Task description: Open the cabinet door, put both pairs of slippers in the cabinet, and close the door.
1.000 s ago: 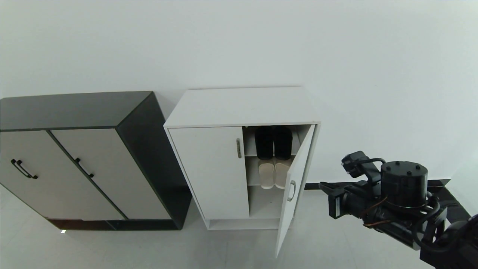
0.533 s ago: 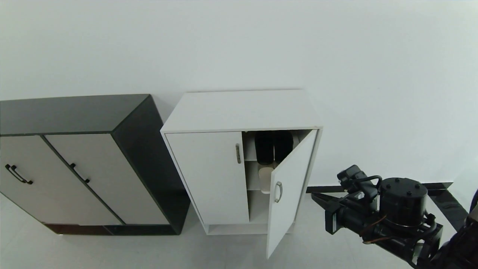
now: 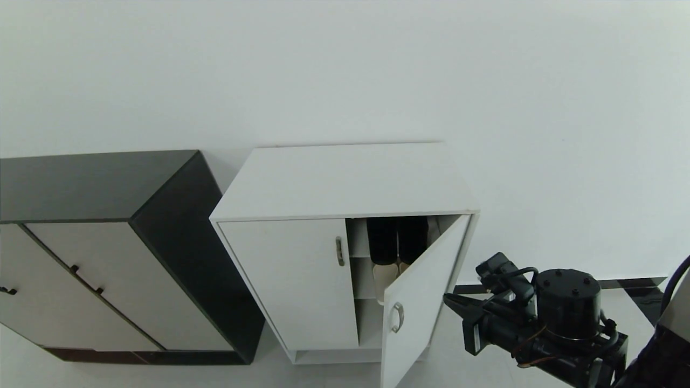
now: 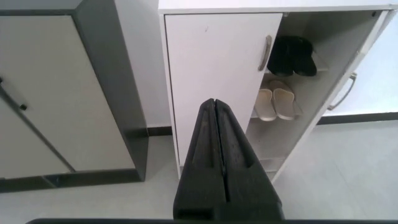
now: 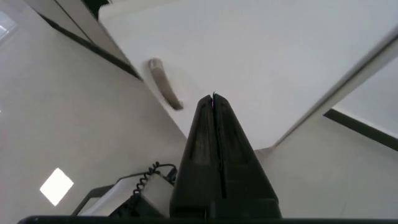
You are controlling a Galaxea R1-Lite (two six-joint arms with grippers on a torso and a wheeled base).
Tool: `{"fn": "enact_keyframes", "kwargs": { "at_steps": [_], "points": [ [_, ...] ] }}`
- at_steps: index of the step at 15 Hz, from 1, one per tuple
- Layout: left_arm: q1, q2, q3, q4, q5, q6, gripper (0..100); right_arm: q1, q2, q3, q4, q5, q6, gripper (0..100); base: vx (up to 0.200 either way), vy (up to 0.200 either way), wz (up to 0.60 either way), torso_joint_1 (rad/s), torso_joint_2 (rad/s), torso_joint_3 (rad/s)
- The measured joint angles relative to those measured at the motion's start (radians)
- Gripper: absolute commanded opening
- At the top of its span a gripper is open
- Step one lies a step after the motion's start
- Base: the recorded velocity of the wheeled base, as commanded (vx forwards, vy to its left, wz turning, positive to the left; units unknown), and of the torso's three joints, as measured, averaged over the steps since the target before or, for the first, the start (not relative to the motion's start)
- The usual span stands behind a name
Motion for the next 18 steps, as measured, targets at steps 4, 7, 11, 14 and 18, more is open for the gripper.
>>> {"fn": "enact_keyframes", "kwargs": {
  "at_steps": [4, 7, 11, 14, 18],
  "points": [
    [0.001, 0.0, 0.0, 0.0, 0.002, 0.001, 0, 0.018, 0.023, -0.007, -0.001, 0.0, 0.002, 0, 0.0, 0.0, 0.0, 0.0, 0.0, 0.0],
    [0.001, 0.0, 0.0, 0.0, 0.001, 0.001, 0, 0.019, 0.055, -0.05, -0.002, 0.0, 0.006, 0, 0.0, 0.0, 0.0, 0.0, 0.0, 0.0],
    [0.0, 0.0, 0.0, 0.0, 0.001, 0.001, 0, 0.012, 0.113, -0.118, -0.004, 0.0, 0.011, 0, 0.0, 0.0, 0.0, 0.0, 0.0, 0.0],
    [0.001, 0.0, 0.0, 0.0, 0.002, 0.001, 0, 0.006, 0.161, -0.186, -0.003, -0.001, 0.026, 0, 0.0, 0.0, 0.0, 0.0, 0.0, 0.0],
    [0.0, 0.0, 0.0, 0.0, 0.002, 0.001, 0, -0.002, 0.227, -0.291, 0.002, -0.002, 0.026, 0, 0.0, 0.0, 0.0, 0.0, 0.0, 0.0]
  ]
}}
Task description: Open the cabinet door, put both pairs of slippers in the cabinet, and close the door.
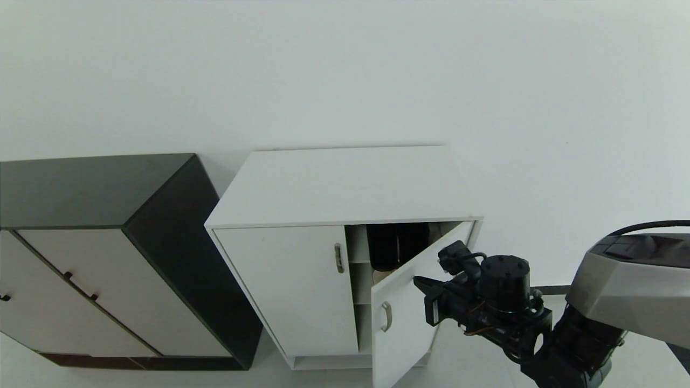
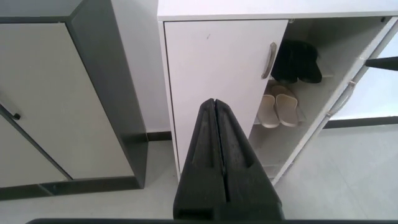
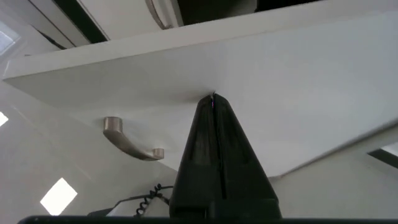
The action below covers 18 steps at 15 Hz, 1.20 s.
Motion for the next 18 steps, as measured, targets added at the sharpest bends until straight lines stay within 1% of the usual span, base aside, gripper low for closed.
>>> {"fn": "enact_keyframes", "kwargs": {
  "at_steps": [4, 8, 13, 18],
  "points": [
    [0.001, 0.0, 0.0, 0.0, 0.0, 0.0, 0, -0.032, 0.057, -0.077, 0.006, 0.0, 0.001, 0, 0.0, 0.0, 0.0, 0.0, 0.0, 0.0],
    [0.0, 0.0, 0.0, 0.0, 0.0, 0.0, 0, -0.07, 0.09, -0.159, 0.065, 0.001, 0.003, 0, 0.0, 0.0, 0.0, 0.0, 0.0, 0.0],
    [0.0, 0.0, 0.0, 0.0, 0.0, 0.0, 0, -0.083, 0.11, -0.277, 0.155, 0.0, 0.004, 0, 0.0, 0.0, 0.0, 0.0, 0.0, 0.0],
    [0.001, 0.0, 0.0, 0.0, 0.0, 0.0, 0, -0.089, 0.119, -0.361, 0.203, -0.002, 0.018, 0, 0.0, 0.0, 0.0, 0.0, 0.0, 0.0]
  ]
}}
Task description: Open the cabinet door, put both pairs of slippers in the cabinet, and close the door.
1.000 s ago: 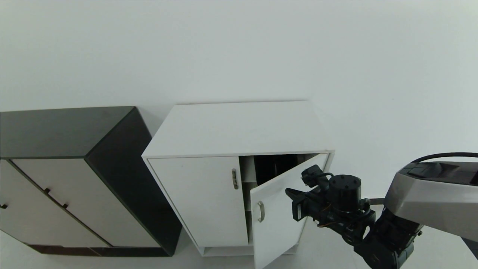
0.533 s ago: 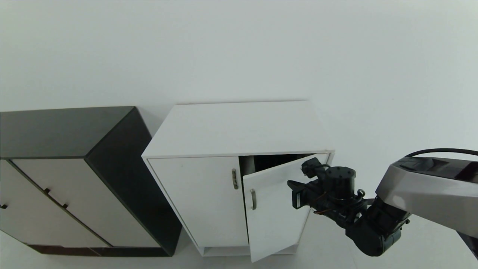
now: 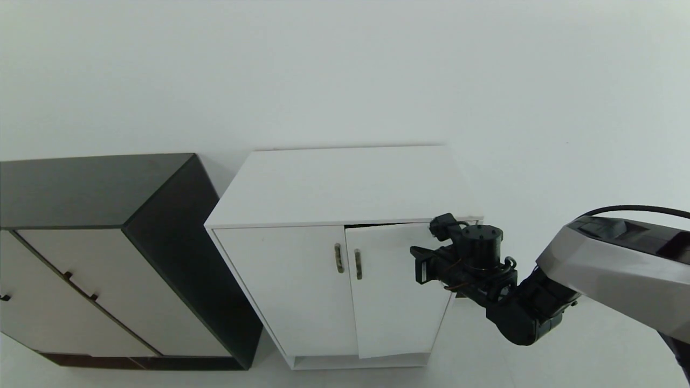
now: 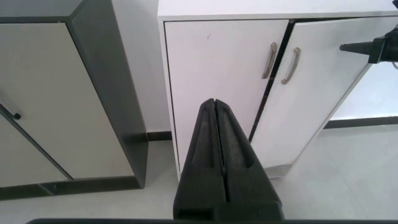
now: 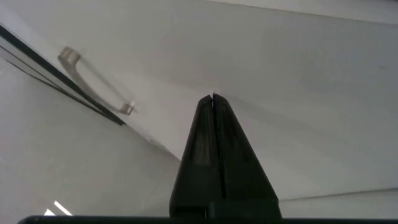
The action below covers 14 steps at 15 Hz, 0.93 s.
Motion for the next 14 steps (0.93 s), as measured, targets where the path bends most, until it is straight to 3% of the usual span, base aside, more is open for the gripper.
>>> {"fn": "enact_keyframes", "kwargs": {
  "at_steps": [9, 14],
  "points": [
    [0.0, 0.0, 0.0, 0.0, 0.0, 0.0, 0, -0.005, 0.008, -0.018, -0.001, 0.0, 0.003, 0, 0.0, 0.0, 0.0, 0.0, 0.0, 0.0],
    [-0.001, 0.0, 0.0, 0.0, 0.0, 0.0, 0, 0.017, -0.081, 0.087, -0.005, -0.003, 0.021, 0, 0.0, 0.0, 0.0, 0.0, 0.0, 0.0]
  ]
}}
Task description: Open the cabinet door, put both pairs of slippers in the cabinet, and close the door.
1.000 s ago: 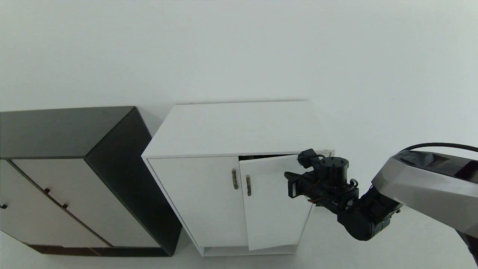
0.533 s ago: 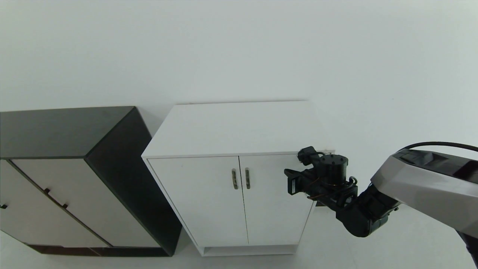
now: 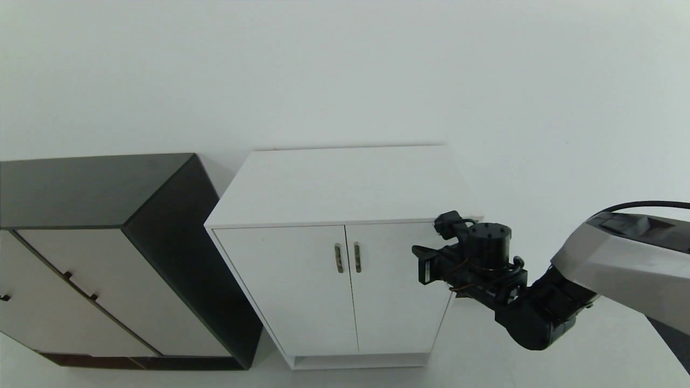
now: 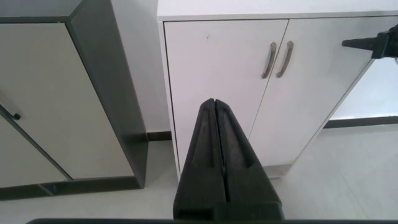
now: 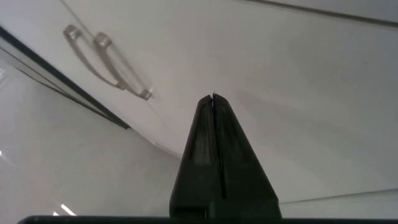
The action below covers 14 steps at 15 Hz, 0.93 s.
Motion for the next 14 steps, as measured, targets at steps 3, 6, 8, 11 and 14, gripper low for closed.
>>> {"fn": "enact_keyframes", "kwargs": {
  "at_steps": [3, 6, 8, 11, 14],
  "points": [
    [0.001, 0.0, 0.0, 0.0, 0.001, 0.0, 0, 0.01, -0.123, 0.132, 0.004, -0.138, -0.001, 0, 0.0, 0.0, 0.0, 0.0, 0.0, 0.0],
    [0.0, 0.0, 0.0, 0.0, 0.003, -0.001, 0, -0.02, -0.264, 0.273, 0.009, -0.247, -0.015, 0, 0.0, 0.0, 0.0, 0.0, 0.0, 0.0],
    [0.0, 0.0, 0.0, 0.0, 0.014, -0.001, 0, -0.074, -0.387, 0.373, 0.021, -0.26, -0.029, 0, 0.0, 0.0, 0.0, 0.0, 0.0, 0.0],
    [0.001, 0.0, 0.0, 0.0, 0.014, -0.001, 0, -0.217, -0.605, 0.488, 0.119, -0.268, -0.063, 0, 0.0, 0.0, 0.0, 0.0, 0.0, 0.0],
    [0.0, 0.0, 0.0, 0.0, 0.014, 0.0, 0, -0.374, -0.889, 0.539, 0.371, -0.256, -0.08, 0, 0.0, 0.0, 0.0, 0.0, 0.0, 0.0]
  ]
}}
